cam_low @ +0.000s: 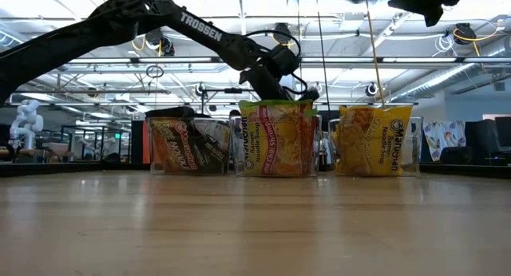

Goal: Sort Maruchan noodles
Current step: Adjust the green noodle pack in the middle transparent bin

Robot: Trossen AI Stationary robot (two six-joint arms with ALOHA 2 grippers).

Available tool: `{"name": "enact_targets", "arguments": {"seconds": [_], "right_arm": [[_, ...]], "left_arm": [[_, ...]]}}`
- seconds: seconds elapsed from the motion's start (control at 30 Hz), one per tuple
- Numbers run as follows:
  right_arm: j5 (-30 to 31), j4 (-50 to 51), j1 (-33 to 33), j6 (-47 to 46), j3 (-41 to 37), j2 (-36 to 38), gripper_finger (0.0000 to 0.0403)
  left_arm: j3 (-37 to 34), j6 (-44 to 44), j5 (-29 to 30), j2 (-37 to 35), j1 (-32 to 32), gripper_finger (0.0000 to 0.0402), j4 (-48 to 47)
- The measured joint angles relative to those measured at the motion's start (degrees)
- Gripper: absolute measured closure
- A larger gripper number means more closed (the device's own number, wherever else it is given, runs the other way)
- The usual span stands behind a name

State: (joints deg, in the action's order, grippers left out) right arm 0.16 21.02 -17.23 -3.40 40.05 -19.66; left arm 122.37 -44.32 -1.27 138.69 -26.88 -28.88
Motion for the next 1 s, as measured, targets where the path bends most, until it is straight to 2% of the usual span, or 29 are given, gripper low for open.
{"name": "enact_targets", "arguments": {"seconds": [0.13, 0.33, 0.5, 0.57, 0.7, 0.87, 1.0], "right_arm": [[0.0, 0.0, 0.0, 0.0, 0.0, 0.0, 0.0271], [0.0, 0.0, 0.0, 0.0, 0.0, 0.0, 0.0271], [0.0, 0.0, 0.0, -0.3, 0.0, 0.0, 0.0271], [0.0, 0.0, 0.0, -0.4, 0.0, 0.0, 0.0271], [0.0, 0.0, 0.0, -0.4, 0.0, 0.0, 0.0271], [0.0, 0.0, 0.0, -0.3, 0.0, 0.0, 0.0271], [0.1, 0.0, 0.0, 0.0, 0.0, 0.0, 0.0271]], "left_arm": [[0.0, -1.2, -8.1, 0.0, -0.4, 0.0362, 5.6], [0.0, 0.3, -15.7, 0.0, 0.0, 0.0362, 7.4], [0.0, 8.0, -25.5, -0.1, 0.0, 0.0362, 7.2], [0.0, 10.1, -27.6, -0.9, 0.1, 0.0362, 4.8], [0.0, 20.1, -24.5, -4.7, 0.3, 0.0362, -5.2], [0.1, 31.7, -11.3, -8.9, -0.1, 0.0362, -22.5], [0.1, 35.3, -3.6, -9.3, -1.0, 0.0362, -33.4]]}}
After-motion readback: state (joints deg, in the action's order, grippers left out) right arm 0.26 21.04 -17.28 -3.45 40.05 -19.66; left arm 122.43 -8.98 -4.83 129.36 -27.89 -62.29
